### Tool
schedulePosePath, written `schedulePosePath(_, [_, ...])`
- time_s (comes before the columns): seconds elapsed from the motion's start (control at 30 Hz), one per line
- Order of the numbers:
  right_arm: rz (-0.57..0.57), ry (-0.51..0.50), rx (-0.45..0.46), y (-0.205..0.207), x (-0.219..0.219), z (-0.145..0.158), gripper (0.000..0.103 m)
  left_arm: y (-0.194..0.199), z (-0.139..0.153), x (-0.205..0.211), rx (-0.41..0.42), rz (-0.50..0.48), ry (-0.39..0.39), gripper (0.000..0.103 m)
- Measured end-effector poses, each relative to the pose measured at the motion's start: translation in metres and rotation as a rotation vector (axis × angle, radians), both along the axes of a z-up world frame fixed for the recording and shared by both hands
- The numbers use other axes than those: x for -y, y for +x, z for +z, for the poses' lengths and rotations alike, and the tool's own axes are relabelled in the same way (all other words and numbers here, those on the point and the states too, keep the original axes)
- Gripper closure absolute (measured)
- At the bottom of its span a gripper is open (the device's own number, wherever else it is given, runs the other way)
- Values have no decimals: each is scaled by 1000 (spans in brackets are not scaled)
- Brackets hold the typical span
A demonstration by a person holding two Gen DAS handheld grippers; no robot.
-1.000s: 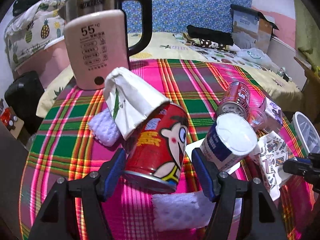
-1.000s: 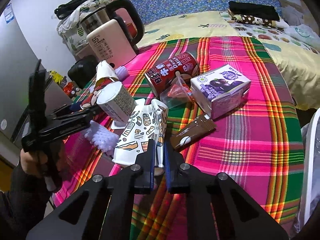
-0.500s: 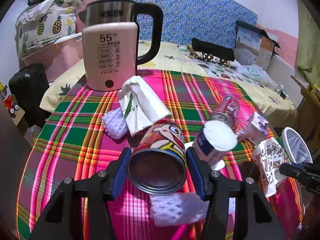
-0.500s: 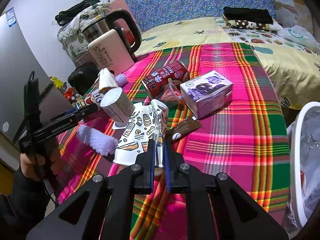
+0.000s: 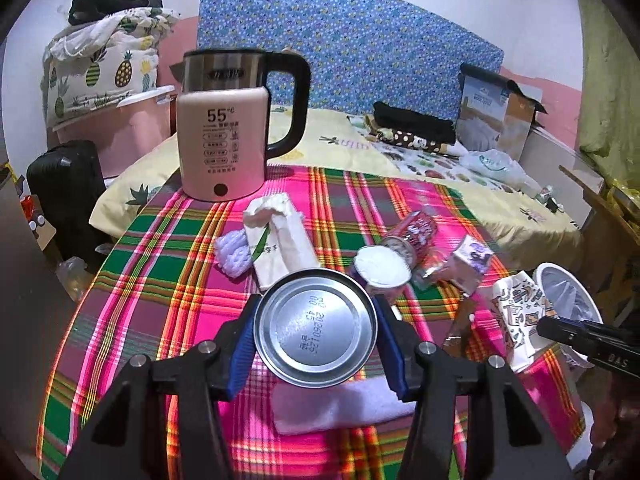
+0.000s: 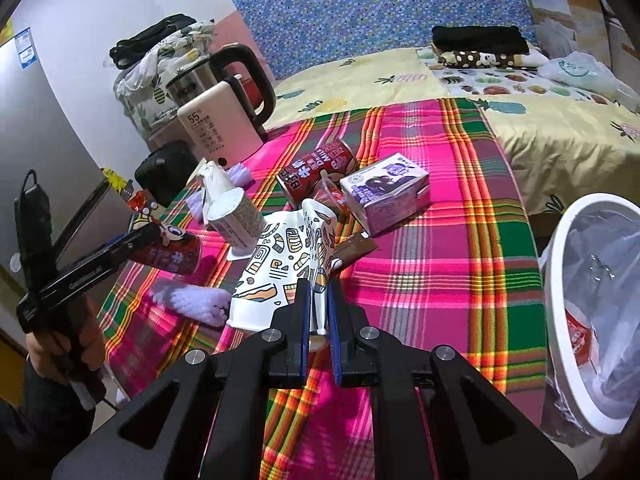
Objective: Collect trash
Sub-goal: 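Carry the cup and can over the bin and release them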
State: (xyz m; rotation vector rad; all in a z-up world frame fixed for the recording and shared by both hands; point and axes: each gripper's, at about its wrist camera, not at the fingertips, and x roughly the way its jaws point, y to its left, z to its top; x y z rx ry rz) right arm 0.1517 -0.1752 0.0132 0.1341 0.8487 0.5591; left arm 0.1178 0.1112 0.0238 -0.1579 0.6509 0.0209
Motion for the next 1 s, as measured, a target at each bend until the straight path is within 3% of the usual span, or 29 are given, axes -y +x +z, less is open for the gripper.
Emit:
schedulePosePath(0.37, [-53, 16, 24, -9, 21, 6, 95, -15, 19, 39, 43, -68, -7, 48])
schedulePosePath(1.0, [-238, 3, 21, -25, 97, 3, 95, 5, 9, 150, -14, -294, -35, 47])
